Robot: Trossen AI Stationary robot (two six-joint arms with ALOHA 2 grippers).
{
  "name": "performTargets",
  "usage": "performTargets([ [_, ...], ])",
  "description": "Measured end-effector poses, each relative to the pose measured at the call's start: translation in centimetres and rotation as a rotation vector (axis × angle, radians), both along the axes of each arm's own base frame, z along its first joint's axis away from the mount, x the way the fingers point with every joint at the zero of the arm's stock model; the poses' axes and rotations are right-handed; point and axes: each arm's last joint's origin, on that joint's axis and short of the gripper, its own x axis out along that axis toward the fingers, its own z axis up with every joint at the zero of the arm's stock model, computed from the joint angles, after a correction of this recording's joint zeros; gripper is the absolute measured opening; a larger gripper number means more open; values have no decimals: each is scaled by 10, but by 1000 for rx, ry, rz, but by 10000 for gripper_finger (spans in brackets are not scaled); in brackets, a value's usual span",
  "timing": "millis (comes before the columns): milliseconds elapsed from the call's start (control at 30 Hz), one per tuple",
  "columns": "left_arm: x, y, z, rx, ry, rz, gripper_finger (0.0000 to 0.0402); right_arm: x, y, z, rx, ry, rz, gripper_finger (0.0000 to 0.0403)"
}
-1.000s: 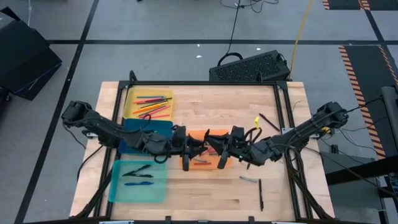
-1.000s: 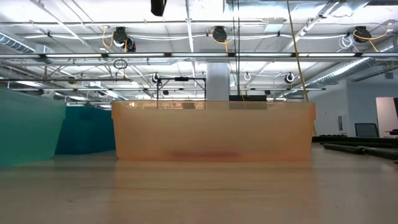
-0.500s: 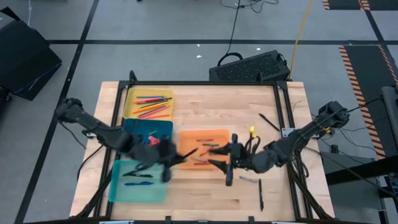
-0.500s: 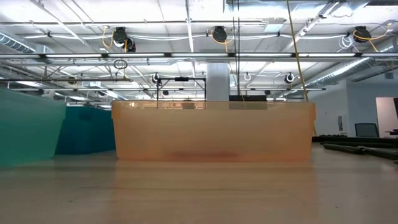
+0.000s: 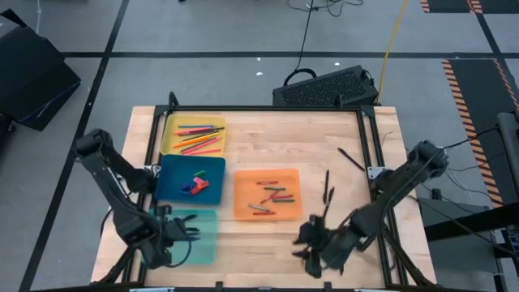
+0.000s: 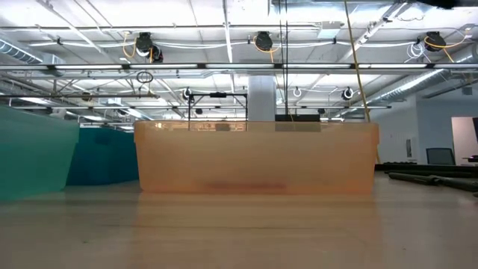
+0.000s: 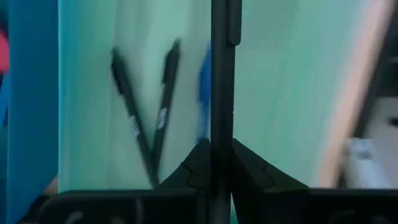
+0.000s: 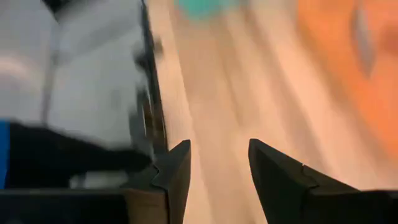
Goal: Sort crayons/erasers/pens/pencils in bins
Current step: Put the black pen into the green bin
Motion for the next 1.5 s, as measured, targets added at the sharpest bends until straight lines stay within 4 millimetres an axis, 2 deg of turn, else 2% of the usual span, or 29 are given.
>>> performTargets([
  [167, -5, 8, -30, 77, 64, 12, 44, 9, 36, -3, 47, 360, -34, 136],
  [267, -4, 10, -42, 51, 87, -8, 46, 9, 51, -5, 135, 466, -232, 131],
  [400, -4, 8, -51, -10, 89, -54, 48, 0, 64, -20, 301, 559, -541, 137],
  [500, -6, 10, -58, -9, 95, -83, 49, -11, 70, -30, 367, 591, -682, 146],
  [633, -11, 17, -68, 23, 120, -69, 51, -26, 68, -40, 353, 657, -829, 149],
  [733, -13, 20, -73, 36, 130, -58, 65, -33, 63, -41, 301, 774, -869, 143],
  [933, -13, 21, -74, 37, 131, -48, 138, -38, 50, -44, 203, 886, -933, 140],
  [1067, -13, 20, -73, 20, 151, -3, 187, -46, 42, -65, 155, 957, -960, 139],
  [1167, -12, 17, -69, -3, 155, 21, 208, -49, 35, -86, 168, 1008, -948, 139],
  [1300, -7, 11, -60, -33, 133, 16, 212, -49, 24, -109, 188, 1001, -945, 139],
  [1500, -4, 6, -52, -61, 116, 29, 193, -53, 8, -130, 202, 1011, -952, 129],
])
